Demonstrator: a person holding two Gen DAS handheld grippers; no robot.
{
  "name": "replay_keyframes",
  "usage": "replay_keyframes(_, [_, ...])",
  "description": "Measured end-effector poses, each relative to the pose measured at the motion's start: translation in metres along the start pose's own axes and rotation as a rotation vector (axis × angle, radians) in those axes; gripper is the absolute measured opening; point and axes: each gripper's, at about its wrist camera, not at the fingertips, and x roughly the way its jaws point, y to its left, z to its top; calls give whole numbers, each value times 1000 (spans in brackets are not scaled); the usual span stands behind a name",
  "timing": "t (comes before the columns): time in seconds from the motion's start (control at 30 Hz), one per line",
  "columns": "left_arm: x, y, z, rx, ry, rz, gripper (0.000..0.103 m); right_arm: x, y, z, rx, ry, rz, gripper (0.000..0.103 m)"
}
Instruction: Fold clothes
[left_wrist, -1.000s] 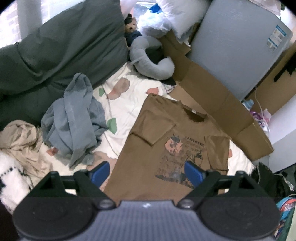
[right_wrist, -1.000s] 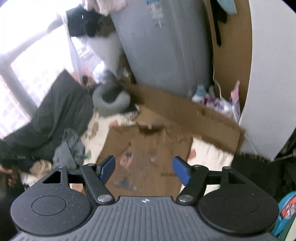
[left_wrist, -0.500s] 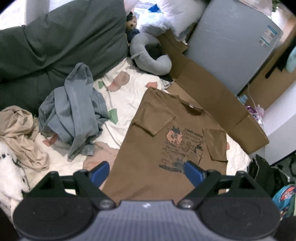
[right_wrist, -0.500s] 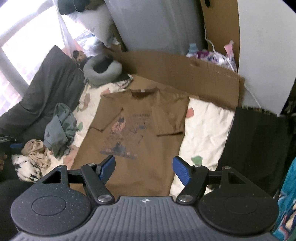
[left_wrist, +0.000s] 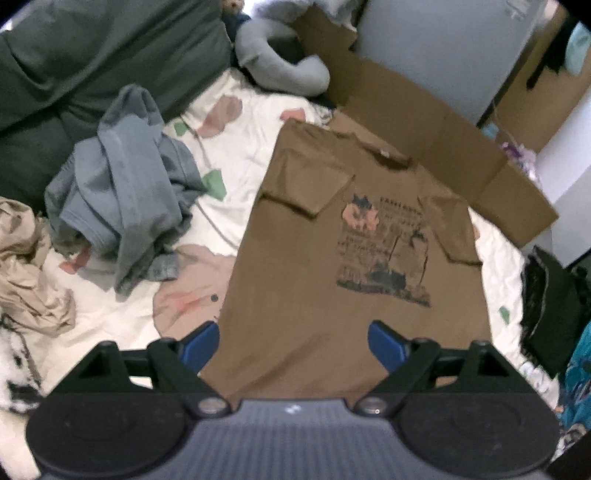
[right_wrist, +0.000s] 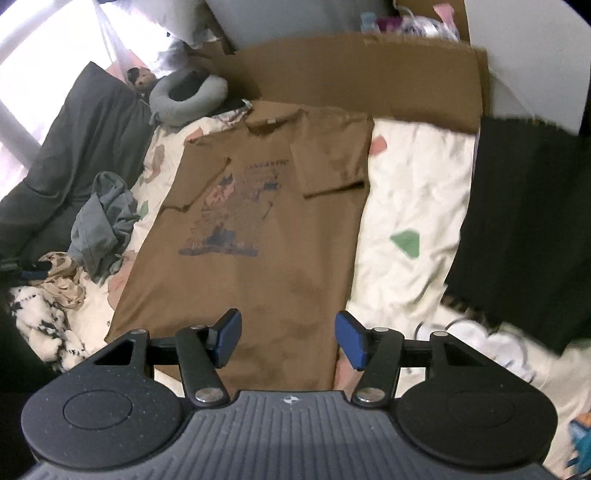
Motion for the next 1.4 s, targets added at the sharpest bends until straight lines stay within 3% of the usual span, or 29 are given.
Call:
replay_keyframes(0.37, [58, 10, -17, -46, 118, 32, 86, 43, -27, -48, 120, 28, -26, 46])
replay_keyframes(0.5, [75, 20, -22, -60, 160, 65, 86, 59, -42, -65, 181, 48, -35, 28])
replay_keyframes(0.6, [89, 29, -29, -67, 201, 90, 86, 74, -52, -75, 234, 66, -36, 24])
replay_keyframes(0.8, [116, 38, -42, -85, 269, 125, 83, 104, -64, -87, 331, 74, -38, 24])
replay_keyframes(1.17, [146, 45, -47, -107, 334, 158, 83, 128, -71, -105, 323, 69, -78, 24])
replay_keyframes(1.4, [160, 57, -51, -120, 364, 189, 83, 143, -73, -117, 333, 111, -69, 24])
